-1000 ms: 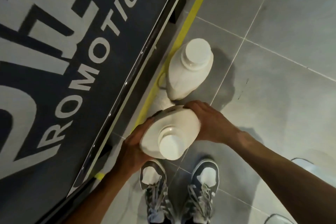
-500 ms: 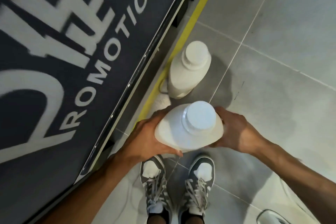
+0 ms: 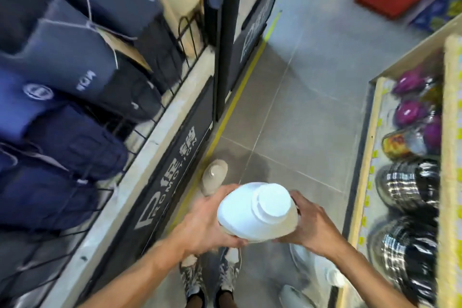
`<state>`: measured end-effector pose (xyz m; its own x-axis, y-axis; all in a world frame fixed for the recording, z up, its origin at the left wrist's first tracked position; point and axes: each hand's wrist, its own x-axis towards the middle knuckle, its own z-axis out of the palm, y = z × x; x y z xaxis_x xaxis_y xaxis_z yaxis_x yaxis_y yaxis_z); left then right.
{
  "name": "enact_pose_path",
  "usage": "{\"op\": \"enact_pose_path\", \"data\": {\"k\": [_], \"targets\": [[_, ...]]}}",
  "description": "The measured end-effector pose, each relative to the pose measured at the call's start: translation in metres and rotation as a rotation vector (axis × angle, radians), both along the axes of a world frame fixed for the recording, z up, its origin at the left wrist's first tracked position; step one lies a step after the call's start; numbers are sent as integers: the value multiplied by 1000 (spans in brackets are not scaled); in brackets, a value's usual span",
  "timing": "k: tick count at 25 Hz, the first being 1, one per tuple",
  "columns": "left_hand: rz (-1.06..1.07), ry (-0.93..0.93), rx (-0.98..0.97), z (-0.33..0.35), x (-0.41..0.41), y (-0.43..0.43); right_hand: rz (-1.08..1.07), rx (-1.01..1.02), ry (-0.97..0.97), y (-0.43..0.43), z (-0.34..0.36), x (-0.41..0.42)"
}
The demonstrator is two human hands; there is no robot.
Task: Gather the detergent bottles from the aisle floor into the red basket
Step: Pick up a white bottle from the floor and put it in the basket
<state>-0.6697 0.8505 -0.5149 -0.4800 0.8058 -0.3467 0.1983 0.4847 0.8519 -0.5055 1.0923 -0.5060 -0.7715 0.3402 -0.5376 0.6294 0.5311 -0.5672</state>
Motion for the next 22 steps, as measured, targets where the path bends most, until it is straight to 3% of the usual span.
{"op": "enact_pose_path", "data": {"k": [5, 11, 18, 22], "targets": [[-67, 182, 106, 183, -22, 5, 37, 145, 48, -7, 178, -14], [-40, 398, 160, 352, -41, -33, 80, 117, 314, -41, 332, -42], [302, 467, 114, 433, 0, -125, 395, 13, 416, -86, 397, -91], [599, 471, 61, 444, 64, -205, 747, -3, 406, -155, 415, -117]]}}
